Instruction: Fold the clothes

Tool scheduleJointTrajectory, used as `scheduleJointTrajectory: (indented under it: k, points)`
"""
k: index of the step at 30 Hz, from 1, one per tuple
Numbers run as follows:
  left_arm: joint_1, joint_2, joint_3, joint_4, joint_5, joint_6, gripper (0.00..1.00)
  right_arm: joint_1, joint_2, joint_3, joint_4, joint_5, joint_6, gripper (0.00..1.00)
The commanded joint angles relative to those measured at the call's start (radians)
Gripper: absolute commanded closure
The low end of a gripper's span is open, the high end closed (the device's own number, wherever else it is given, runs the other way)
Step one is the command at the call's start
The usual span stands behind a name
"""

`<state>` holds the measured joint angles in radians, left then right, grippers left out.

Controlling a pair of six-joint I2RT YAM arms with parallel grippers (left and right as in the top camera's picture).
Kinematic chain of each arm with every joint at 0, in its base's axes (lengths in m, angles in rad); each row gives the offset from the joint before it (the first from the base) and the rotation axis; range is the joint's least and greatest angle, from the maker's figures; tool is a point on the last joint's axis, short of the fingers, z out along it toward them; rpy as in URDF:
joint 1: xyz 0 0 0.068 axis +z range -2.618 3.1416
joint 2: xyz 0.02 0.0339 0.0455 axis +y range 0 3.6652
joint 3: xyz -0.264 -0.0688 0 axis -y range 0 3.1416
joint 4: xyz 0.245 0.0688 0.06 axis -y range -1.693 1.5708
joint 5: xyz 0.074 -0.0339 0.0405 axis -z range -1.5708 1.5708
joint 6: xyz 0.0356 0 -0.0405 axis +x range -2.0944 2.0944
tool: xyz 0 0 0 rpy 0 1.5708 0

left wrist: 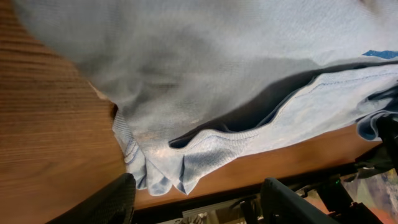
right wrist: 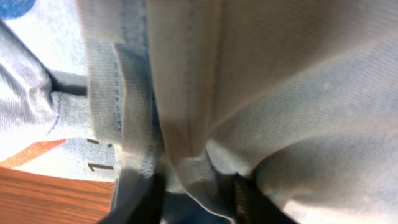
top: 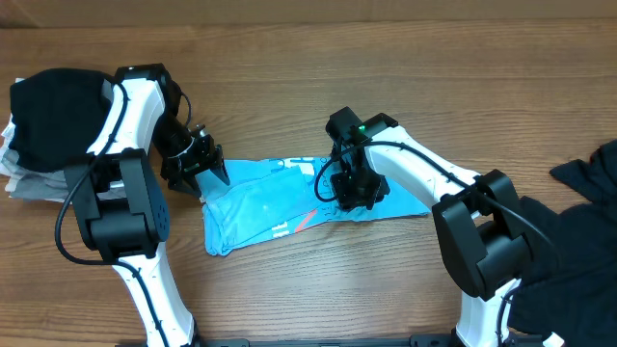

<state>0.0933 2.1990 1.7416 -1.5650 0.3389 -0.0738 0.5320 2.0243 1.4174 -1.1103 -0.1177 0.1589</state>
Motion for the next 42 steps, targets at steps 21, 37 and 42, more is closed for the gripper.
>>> scheduleJointTrajectory:
  k: [21,37,42]
  points:
    - [-0.028,-0.037,-0.257,0.211,-0.110,0.007,0.12,-0.175,-0.169,0.181,-0.119,0.117,0.071,0.00]
    - [-0.069,-0.038,-0.202,0.248,-0.267,-0.045,0.96,-0.224,-0.169,0.181,-0.122,0.154,0.078,0.00]
    - [-0.003,-0.038,0.027,0.099,-0.402,-0.085,0.96,-0.319,-0.169,0.181,-0.124,0.154,0.078,0.00]
